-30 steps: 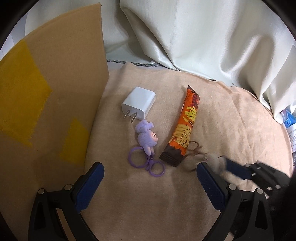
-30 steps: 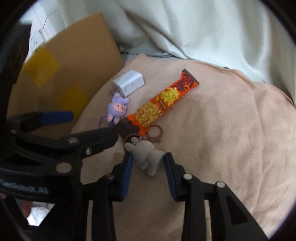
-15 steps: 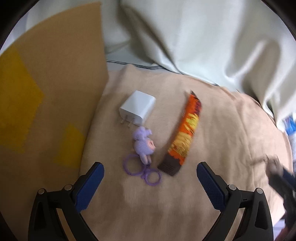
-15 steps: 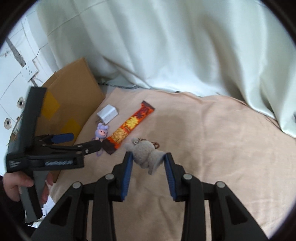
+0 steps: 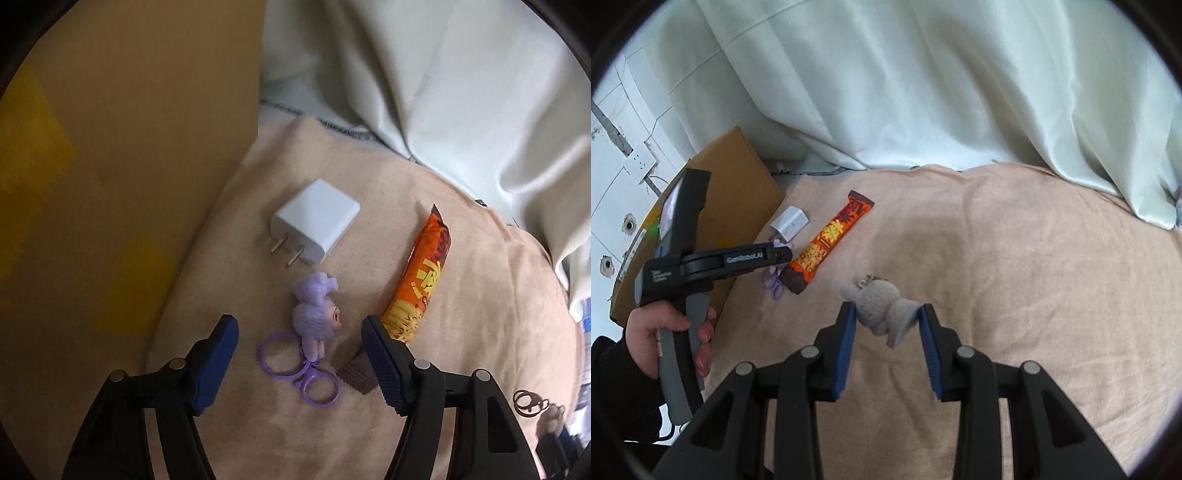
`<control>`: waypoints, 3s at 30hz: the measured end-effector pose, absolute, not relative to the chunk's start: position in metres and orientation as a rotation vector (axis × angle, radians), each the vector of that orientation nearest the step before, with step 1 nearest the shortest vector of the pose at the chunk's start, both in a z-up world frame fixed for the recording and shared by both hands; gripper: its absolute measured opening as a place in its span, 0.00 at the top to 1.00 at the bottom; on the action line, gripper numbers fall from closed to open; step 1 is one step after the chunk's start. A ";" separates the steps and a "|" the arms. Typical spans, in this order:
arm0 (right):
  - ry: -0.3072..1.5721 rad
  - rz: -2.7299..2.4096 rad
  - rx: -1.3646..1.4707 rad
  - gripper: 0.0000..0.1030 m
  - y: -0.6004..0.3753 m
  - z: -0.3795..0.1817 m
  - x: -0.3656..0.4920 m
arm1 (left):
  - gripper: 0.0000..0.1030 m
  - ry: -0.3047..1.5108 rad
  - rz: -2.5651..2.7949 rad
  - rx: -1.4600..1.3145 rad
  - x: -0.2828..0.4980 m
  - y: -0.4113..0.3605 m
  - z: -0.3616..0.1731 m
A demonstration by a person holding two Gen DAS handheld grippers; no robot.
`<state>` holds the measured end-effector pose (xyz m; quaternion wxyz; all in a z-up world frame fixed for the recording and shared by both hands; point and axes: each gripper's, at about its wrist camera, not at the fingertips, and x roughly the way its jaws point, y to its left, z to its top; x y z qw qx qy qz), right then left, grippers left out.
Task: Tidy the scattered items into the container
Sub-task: 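Grasp the grey plush keychain with the right gripper while left grasps the purple plush, then lift both plush keychains and carry them over the box, then open both grippers to drop the two plush keychains into the box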
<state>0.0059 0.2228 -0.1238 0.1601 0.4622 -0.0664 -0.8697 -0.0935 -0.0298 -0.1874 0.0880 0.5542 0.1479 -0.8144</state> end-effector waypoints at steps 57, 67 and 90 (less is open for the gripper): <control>-0.110 -2.572 1.135 0.62 0.206 -0.021 0.033 | 0.73 -0.009 -2.898 1.396 -0.005 0.003 -0.005; -0.008 -2.547 0.886 0.62 0.141 0.047 0.000 | 0.73 0.023 -2.909 1.101 -0.025 -0.067 0.074; 0.176 -2.192 0.796 0.62 -0.091 0.040 -0.050 | 0.73 0.183 -2.633 1.094 -0.009 -0.237 0.034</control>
